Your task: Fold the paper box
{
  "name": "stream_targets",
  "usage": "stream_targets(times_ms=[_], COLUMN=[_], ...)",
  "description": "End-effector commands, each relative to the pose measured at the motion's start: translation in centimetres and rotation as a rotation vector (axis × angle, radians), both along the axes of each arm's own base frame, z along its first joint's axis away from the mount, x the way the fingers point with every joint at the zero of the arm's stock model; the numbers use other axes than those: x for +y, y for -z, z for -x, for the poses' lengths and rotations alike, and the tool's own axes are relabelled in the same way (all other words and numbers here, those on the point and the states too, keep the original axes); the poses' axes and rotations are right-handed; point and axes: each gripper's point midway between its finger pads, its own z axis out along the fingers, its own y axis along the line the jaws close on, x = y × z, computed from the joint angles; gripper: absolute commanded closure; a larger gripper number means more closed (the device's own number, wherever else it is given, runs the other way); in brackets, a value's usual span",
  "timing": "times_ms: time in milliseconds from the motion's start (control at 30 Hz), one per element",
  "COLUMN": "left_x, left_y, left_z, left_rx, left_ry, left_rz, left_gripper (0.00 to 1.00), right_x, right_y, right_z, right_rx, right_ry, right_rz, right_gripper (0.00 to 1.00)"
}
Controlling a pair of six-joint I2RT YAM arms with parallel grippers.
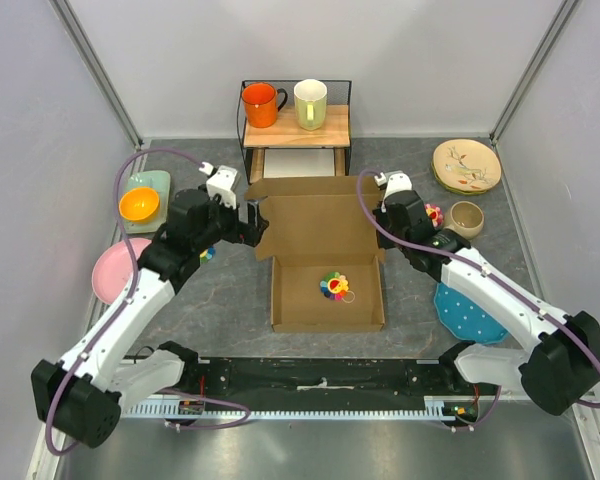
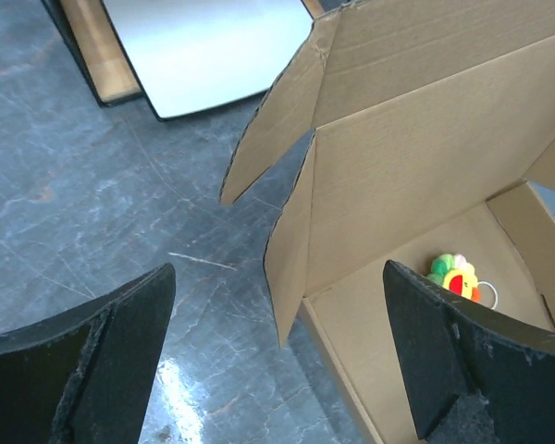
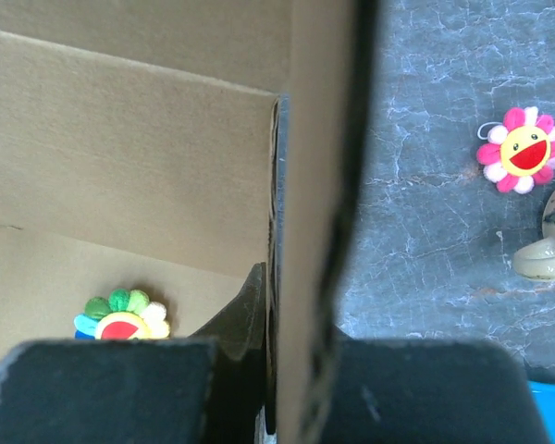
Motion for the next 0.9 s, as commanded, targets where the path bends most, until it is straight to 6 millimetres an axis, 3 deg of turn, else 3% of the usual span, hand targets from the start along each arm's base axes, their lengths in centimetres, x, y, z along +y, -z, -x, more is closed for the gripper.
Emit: stream_targets(times_ms=[0, 167, 400, 567, 800, 867], left_x=[-1.6, -1.9, -2.0, -2.8, -3.3, -3.4], left_y=[1.9, 3.2, 4.9, 4.6, 4.2, 4.2], left_z=[1.0, 0.7, -0.1, -0.6, -1.5, -1.5], left_rx=[0.227, 0.303, 0.342, 0.356, 0.360, 0.364], left_ry=[0.078, 0.080, 0.070, 0.094, 0.104, 0.114], left_rz=[0.022, 0.006, -0.017, -0.006, -0.013, -0.015], left_gripper=[0.01, 0.02, 0.17, 0.30, 0.39, 0.49], right_x=[-0.6, -0.6, -0.4, -0.4, -0.3, -0.2], right_y=[-1.0, -1.1, -1.1, -1.1, -0.6, -0.5], right_z=[-0.1, 0.2, 0.5, 0.7, 1.0, 1.1], right_rx=[-0.057, -0.062, -0.063, -0.071, -0.074, -0.072], right_ry=[0.016, 0.013, 0.003, 0.005, -0.005, -0.005], right_rz=[0.019, 0.015, 0.016, 0.021, 0.042, 0.046], right_gripper=[1.00, 1.00, 1.00, 1.00, 1.00, 1.00])
